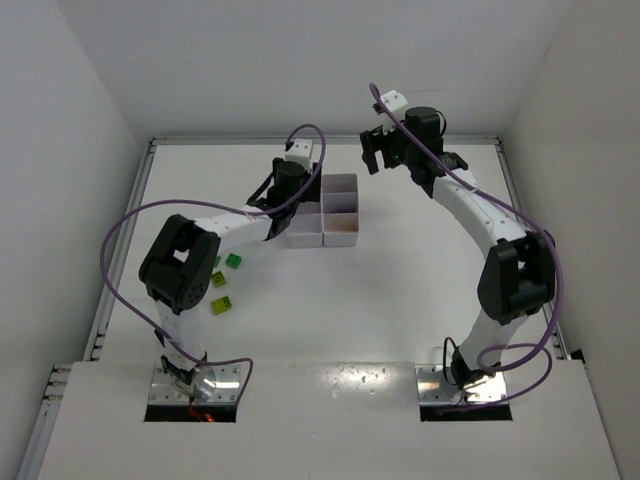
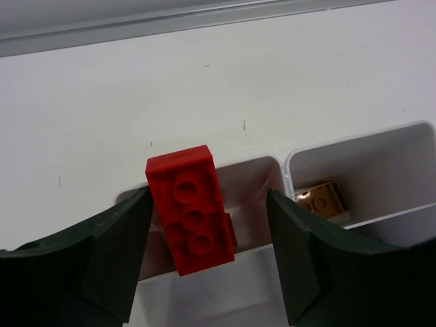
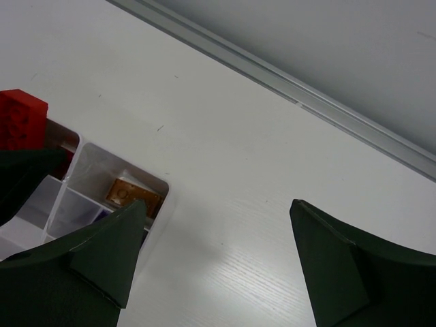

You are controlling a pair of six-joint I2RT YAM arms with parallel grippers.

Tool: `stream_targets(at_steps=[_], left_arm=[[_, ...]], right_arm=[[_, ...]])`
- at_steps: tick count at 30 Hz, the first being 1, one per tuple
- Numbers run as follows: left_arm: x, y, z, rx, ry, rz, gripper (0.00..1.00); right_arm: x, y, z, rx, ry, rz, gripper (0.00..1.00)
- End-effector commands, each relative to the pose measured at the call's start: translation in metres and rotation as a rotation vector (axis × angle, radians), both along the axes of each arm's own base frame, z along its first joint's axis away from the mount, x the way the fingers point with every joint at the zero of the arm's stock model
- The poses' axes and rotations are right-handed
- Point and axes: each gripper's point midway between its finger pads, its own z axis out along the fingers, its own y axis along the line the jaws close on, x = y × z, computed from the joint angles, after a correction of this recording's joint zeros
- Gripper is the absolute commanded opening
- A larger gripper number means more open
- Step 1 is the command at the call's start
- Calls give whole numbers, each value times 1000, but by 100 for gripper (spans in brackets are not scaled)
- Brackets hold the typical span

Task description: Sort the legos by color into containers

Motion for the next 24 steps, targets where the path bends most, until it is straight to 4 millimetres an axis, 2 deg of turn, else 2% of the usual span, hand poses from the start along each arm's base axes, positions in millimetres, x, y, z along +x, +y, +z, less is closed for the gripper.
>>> stream_targets(at_steps=[1,3,4,6,7,9,10,11,13,14,15,16,17,18,19,20,21,22,23,24], left_arm=[[1,2,21,-20,-65,22,75],[-2,1,30,-36,-82,8,76],[-5,3,41,-36,-101,5,76],[-13,-4,54,-58,-104,-26,76],[-19,-3,71,-67,-113,-37,76],[-26,-5,94,-116,-130,-52,76],[-30,-4,104,-137,-138,-59,76],[-39,-2,125,-173,-155,-66,76],[-50,-1,146,-218,-171,-83,76],[-58,0,147,-227,-153,-96,76],[-61,8,155,-256,-152,-83,76],[-68,14,175,-286,-171,-95,76],[-72,20,177,-293,-157,-91,76],[-73,35,174,-286,-121,-67,76],[-77,43,182,-294,-113,-56,74],[-78,51,177,-282,-89,-40,74],[-81,68,162,-233,-45,-11,73],[-83,77,156,-215,-34,4,73],[-90,87,163,-223,-53,17,73],[-93,106,147,-197,-34,52,73]], right_arm=[[1,7,17,26,-37,20,87],[-1,13,17,20,-41,43,87],[-3,15,13,13,-35,67,87],[-10,26,7,16,-23,122,87],[-10,27,7,3,-30,139,87],[-19,30,-6,-9,-4,181,87],[-23,36,-10,-6,6,200,87],[-26,37,-16,-5,22,212,87],[-34,49,-22,-2,35,246,87],[-35,49,-17,0,26,246,87],[-39,55,-21,-16,27,268,87],[-44,66,-14,-18,2,303,87],[-47,72,-14,-26,-5,332,87],[-52,77,-15,-48,-12,369,87],[-59,92,-8,-38,-19,425,87],[-62,95,-22,-37,33,450,84],[-67,105,-23,-11,56,474,77],[-70,113,-19,31,69,503,72],[-68,118,-16,64,74,506,67],[-70,128,-24,90,111,512,63]])
